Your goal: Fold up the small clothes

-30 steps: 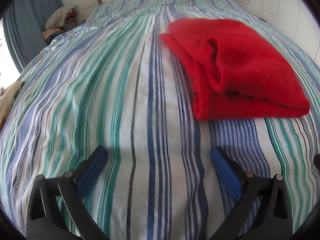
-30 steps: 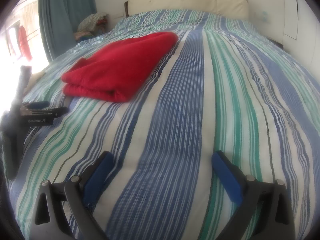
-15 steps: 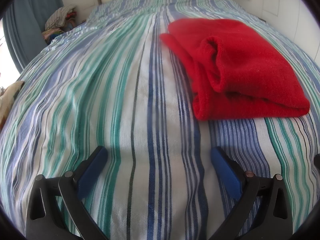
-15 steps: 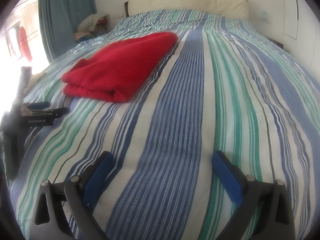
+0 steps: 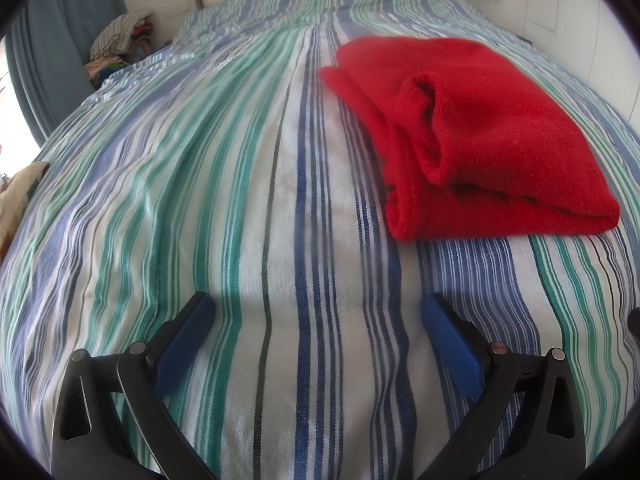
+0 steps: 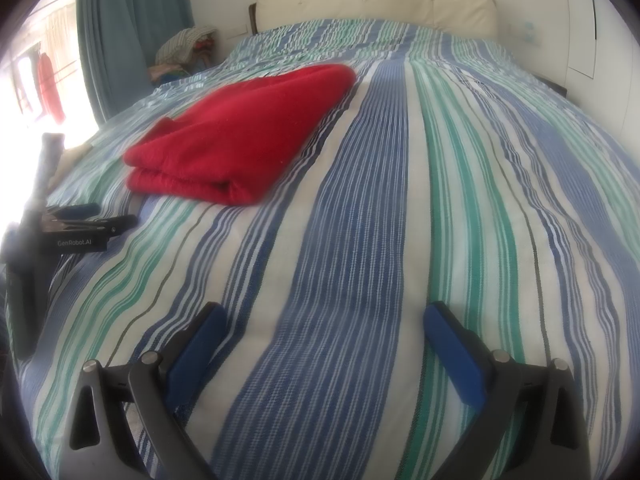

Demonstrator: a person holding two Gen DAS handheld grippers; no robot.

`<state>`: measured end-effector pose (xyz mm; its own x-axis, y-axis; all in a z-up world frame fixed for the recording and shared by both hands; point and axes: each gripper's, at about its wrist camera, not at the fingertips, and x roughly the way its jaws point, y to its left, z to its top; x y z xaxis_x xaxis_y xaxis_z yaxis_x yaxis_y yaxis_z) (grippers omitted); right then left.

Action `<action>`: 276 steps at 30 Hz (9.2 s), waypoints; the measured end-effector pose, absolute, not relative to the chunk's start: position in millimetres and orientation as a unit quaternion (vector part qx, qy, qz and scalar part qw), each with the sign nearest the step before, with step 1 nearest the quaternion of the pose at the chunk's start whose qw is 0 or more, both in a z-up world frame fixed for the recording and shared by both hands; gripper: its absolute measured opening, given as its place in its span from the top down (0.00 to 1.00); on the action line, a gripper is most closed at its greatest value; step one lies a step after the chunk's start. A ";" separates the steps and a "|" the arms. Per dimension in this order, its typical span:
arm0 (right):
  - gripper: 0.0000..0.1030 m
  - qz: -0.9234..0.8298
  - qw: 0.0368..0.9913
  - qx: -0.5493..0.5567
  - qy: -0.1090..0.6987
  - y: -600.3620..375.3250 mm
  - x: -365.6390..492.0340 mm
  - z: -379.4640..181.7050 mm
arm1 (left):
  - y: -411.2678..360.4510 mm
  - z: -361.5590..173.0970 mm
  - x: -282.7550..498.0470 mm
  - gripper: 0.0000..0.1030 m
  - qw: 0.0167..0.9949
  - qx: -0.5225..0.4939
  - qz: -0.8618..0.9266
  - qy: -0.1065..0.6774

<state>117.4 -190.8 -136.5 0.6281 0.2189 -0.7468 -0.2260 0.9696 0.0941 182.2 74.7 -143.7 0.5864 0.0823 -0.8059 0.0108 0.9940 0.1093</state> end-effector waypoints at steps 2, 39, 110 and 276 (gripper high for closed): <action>0.04 0.123 0.902 -0.004 0.413 -190.8 117.4 -136.4 | 75.0 -143.6 182.1 0.00 0.889 0.051 0.020 0.454; 0.04 0.123 0.902 -0.004 0.413 -190.5 117.2 -136.4 | 74.7 -143.7 182.1 0.00 0.889 0.051 0.020 0.454; 0.04 0.124 0.902 -0.004 0.413 -190.4 117.3 -136.4 | 74.8 -144.1 181.9 0.00 0.889 0.051 0.020 0.454; 0.01 0.097 0.906 -0.044 0.410 -157.4 11.6 3.6 | 53.1 -26.0 15.6 0.01 0.900 0.074 0.045 0.427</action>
<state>11.6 -157.4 3.6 0.6456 0.1389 -0.7509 -0.2109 0.9775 -0.0005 15.6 53.1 -26.0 0.6315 0.1438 -0.7620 -0.0167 0.9849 0.1721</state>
